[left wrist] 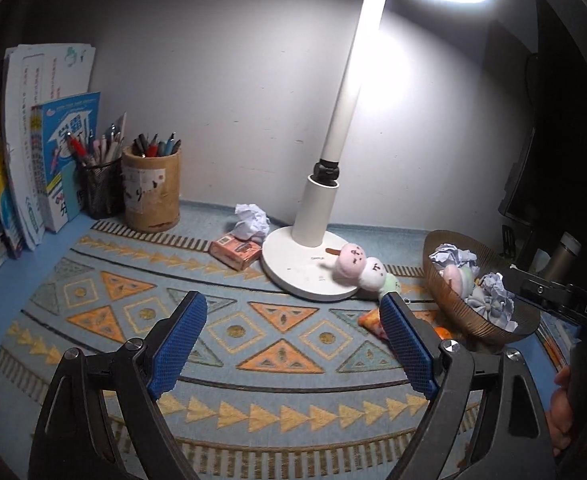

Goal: Organize objects
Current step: 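Move both tools toward the two oranges on the rug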

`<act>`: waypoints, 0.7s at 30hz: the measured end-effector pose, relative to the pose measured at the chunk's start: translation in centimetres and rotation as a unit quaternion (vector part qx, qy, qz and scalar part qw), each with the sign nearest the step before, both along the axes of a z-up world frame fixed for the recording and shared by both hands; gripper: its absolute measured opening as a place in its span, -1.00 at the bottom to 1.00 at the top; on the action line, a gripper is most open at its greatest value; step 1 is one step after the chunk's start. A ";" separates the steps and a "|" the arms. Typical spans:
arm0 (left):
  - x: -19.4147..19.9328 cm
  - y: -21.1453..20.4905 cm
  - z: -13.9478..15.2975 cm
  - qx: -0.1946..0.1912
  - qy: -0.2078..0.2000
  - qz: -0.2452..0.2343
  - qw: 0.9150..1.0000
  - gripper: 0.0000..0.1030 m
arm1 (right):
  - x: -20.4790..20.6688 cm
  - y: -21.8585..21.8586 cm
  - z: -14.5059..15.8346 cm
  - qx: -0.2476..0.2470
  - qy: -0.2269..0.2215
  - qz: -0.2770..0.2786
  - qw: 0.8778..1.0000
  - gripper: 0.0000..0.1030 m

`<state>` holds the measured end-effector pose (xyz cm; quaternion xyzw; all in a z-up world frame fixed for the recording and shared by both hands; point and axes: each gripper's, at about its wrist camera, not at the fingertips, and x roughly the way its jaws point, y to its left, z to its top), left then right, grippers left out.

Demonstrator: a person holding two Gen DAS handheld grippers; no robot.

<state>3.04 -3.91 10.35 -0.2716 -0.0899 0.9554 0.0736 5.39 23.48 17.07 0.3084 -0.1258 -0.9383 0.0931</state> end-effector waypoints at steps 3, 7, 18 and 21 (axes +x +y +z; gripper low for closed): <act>0.5 -2.2 -2.8 0.011 -0.026 0.025 0.999 0.70 | 1.7 -1.4 -2.4 0.007 0.005 -0.008 1.000 0.68; 0.5 -3.0 -5.9 0.027 -0.052 0.029 0.998 0.70 | 2.4 -1.6 -5.8 0.015 -0.030 -0.020 0.999 0.68; 1.0 3.5 -6.1 0.006 -0.073 -0.077 0.994 0.69 | 0.6 2.7 -8.7 -0.007 -0.090 -0.029 0.995 0.49; 0.5 7.3 -5.9 0.031 -0.085 -0.128 0.988 0.68 | -0.7 3.5 -9.4 -0.026 -0.115 -0.033 0.992 0.24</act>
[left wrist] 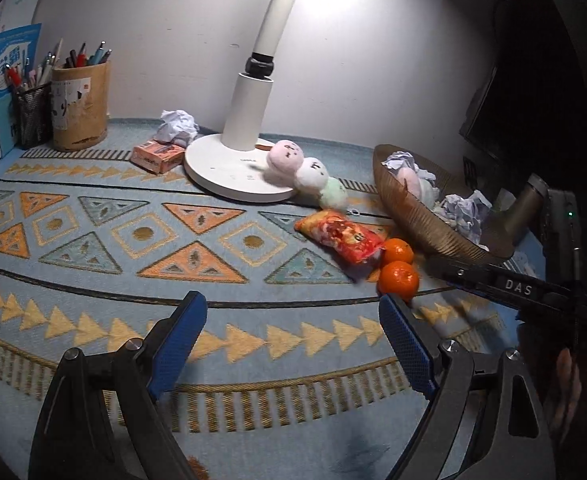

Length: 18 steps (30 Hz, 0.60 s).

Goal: Organize objects
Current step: 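Move both tools toward the two oranges on the rug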

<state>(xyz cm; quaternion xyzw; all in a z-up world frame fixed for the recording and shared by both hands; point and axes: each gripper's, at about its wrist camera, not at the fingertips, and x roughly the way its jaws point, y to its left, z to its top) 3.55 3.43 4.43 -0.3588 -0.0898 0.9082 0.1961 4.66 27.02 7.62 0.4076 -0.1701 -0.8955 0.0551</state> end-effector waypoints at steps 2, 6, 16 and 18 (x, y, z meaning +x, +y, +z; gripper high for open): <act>-0.6 2.8 0.0 -0.007 -0.004 -0.028 1.000 0.68 | -0.7 0.2 -0.5 -0.014 -0.012 -0.002 1.000 0.22; -1.8 7.3 -0.8 -0.052 -0.013 -0.080 0.995 0.53 | -2.1 0.6 -0.8 -0.041 -0.019 0.000 0.999 0.19; -4.6 10.6 -2.3 -0.063 -0.050 -0.113 0.990 0.46 | -4.6 0.3 -1.5 -0.048 -0.039 0.018 0.998 0.15; -4.7 11.1 -2.6 -0.069 -0.056 -0.121 0.989 0.23 | -4.8 0.2 -1.4 -0.043 -0.039 0.022 0.998 0.15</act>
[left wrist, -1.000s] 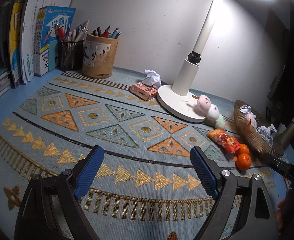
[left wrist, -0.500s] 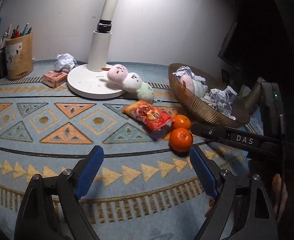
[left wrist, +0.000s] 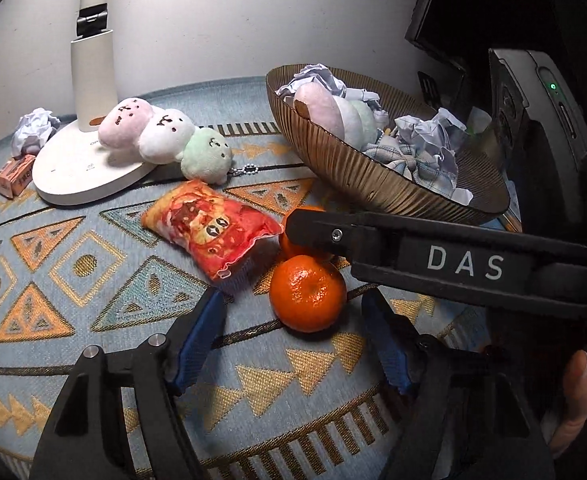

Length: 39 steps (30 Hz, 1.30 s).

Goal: Organize objects
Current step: 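Move both tools toward the two oranges on the rug, then grasp an orange with the left tool while the right tool grasps the other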

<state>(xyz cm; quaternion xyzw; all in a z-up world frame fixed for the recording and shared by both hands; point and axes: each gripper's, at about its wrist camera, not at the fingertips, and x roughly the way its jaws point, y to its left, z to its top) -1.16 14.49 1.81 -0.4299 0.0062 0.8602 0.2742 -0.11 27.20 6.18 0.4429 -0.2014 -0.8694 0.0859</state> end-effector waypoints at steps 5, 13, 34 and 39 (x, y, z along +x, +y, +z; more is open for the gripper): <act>0.1 0.2 0.0 -0.008 0.005 0.002 1.000 0.21 | -0.2 -0.9 0.0 0.019 0.004 0.012 1.000 0.10; 0.4 -0.2 0.1 -0.011 0.008 -0.001 1.000 -0.04 | -0.1 -1.5 0.2 0.036 0.014 0.020 0.999 -0.23; 6.5 -5.0 0.9 0.001 0.022 0.036 0.999 -0.30 | 4.7 -1.0 2.2 0.028 0.036 0.047 0.998 -0.27; 8.7 -9.2 0.9 -0.020 0.029 0.101 0.994 -0.30 | 8.4 -2.0 1.7 0.093 0.023 0.092 0.991 -0.27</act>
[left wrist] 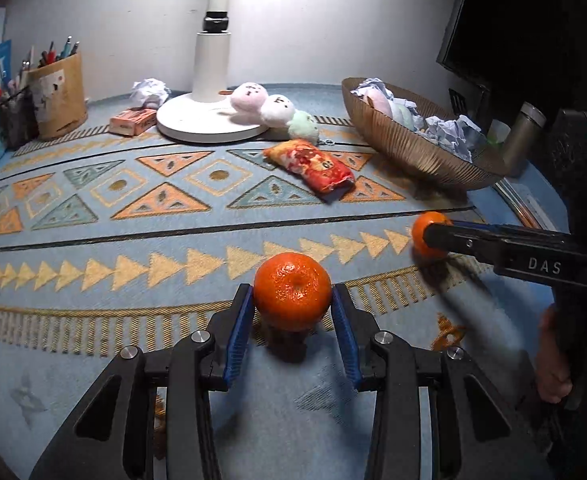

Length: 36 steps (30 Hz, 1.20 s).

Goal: Organize objects
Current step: 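Grasp an orange with the left tool while the right tool grasps the other, then carry both oranges over the bowl with both tools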

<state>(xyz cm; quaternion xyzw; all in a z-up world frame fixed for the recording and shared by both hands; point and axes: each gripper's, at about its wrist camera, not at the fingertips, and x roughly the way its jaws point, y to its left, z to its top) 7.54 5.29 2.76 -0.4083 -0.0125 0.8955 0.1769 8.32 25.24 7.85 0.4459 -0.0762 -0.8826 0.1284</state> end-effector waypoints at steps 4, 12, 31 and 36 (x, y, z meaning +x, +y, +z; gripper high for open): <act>0.6 -2.1 -0.1 0.000 0.017 0.040 0.999 -0.30 | 1.6 -0.3 -1.3 0.019 -0.017 0.005 1.000 -0.20; 0.4 -3.2 -0.5 0.013 0.006 0.054 0.998 -0.29 | 3.7 -0.2 -0.7 0.041 0.012 -0.004 0.999 0.48; 0.5 -3.6 -0.6 0.017 0.003 0.066 0.998 -0.29 | 1.5 -2.6 -2.0 0.109 0.009 0.005 0.994 -0.23; 0.6 -3.0 -0.2 0.010 0.010 0.060 0.998 -0.29 | 2.0 -2.0 -1.6 0.091 0.017 -0.002 0.996 -0.26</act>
